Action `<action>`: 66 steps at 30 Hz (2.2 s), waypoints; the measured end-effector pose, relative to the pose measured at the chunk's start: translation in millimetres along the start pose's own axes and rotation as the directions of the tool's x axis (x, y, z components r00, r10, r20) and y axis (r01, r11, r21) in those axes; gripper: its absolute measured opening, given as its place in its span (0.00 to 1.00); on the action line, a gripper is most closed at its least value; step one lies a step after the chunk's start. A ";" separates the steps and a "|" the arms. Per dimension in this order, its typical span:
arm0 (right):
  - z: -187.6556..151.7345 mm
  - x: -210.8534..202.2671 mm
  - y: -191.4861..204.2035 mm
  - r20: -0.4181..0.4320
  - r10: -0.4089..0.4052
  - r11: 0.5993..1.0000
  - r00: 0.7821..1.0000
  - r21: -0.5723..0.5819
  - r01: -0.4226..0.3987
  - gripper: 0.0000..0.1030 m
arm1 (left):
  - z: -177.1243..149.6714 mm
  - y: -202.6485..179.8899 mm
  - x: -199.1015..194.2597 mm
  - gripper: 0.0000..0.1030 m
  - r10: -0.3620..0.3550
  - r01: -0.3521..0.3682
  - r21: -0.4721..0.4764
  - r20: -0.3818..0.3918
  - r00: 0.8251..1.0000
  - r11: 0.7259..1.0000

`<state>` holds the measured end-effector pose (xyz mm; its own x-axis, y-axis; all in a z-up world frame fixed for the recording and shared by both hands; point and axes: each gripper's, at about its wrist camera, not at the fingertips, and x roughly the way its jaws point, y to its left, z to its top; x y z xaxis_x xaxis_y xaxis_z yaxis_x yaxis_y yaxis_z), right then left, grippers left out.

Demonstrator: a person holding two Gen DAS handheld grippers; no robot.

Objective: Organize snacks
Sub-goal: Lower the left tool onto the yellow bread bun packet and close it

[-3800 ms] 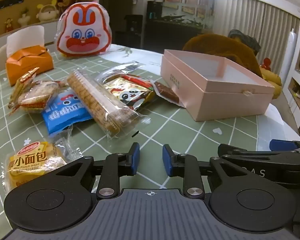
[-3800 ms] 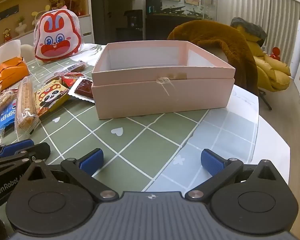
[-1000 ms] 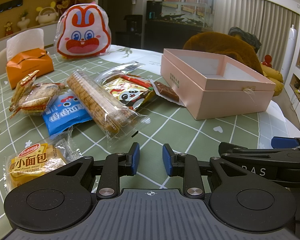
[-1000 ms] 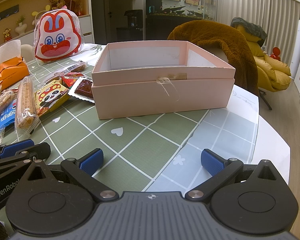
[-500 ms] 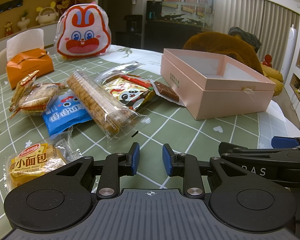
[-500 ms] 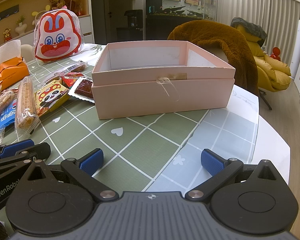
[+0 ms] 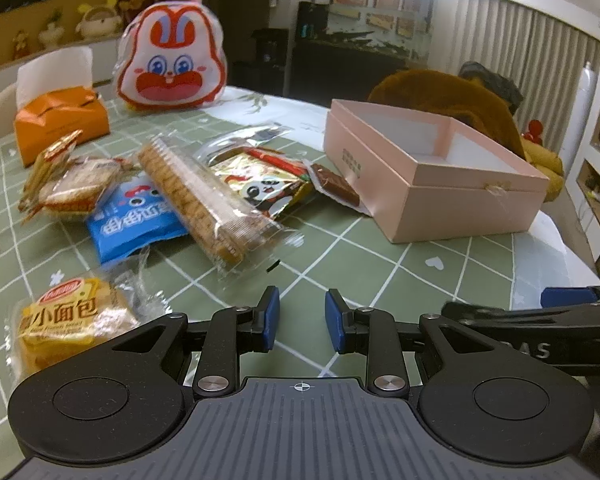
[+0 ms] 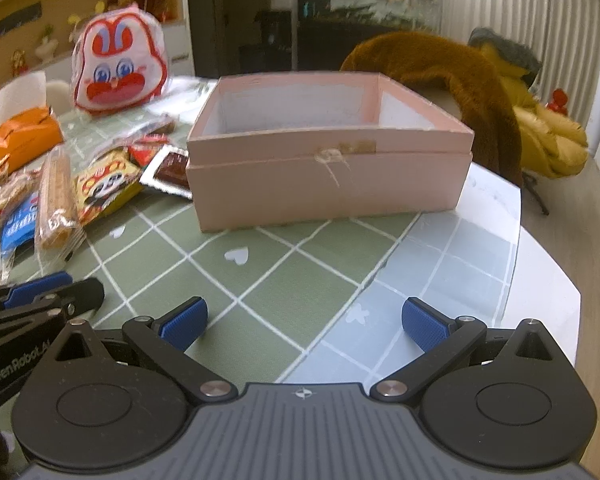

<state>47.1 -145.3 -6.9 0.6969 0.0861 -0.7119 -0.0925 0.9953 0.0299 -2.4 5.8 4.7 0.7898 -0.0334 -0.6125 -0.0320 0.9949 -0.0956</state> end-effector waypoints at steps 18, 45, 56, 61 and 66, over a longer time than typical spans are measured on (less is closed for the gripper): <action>49.1 -2.1 22.1 -0.205 0.124 0.980 0.971 -0.130 -0.153 1.00 | 39.0 154.4 -46.2 0.28 0.091 -0.151 -0.475 -0.147 0.985 0.867; 50.5 -2.8 92.8 -0.290 0.182 0.937 0.940 -0.240 -0.255 0.97 | 32.6 83.1 -63.6 0.29 -0.021 0.023 0.008 -0.181 0.983 1.000; 48.6 -3.7 46.7 -0.298 0.156 0.971 0.942 -0.127 -0.201 0.96 | 22.3 57.1 -33.6 0.44 0.161 -0.123 0.244 -0.142 0.977 0.962; 44.5 -7.4 41.1 -0.297 0.147 0.973 0.943 -0.128 -0.193 0.96 | 31.5 71.4 -24.9 0.54 0.169 -0.141 0.164 -0.168 0.971 0.976; 39.3 -6.9 36.8 -0.311 0.143 0.976 0.940 -0.114 -0.186 0.96 | 29.4 71.1 -23.6 0.80 0.087 -0.058 0.154 -0.187 0.979 0.986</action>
<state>66.8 -107.6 26.7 0.4203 0.2088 -0.8830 -0.3006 0.9502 0.0816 -5.3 80.2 35.4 0.6556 0.0360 -0.7542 0.0172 0.9979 0.0625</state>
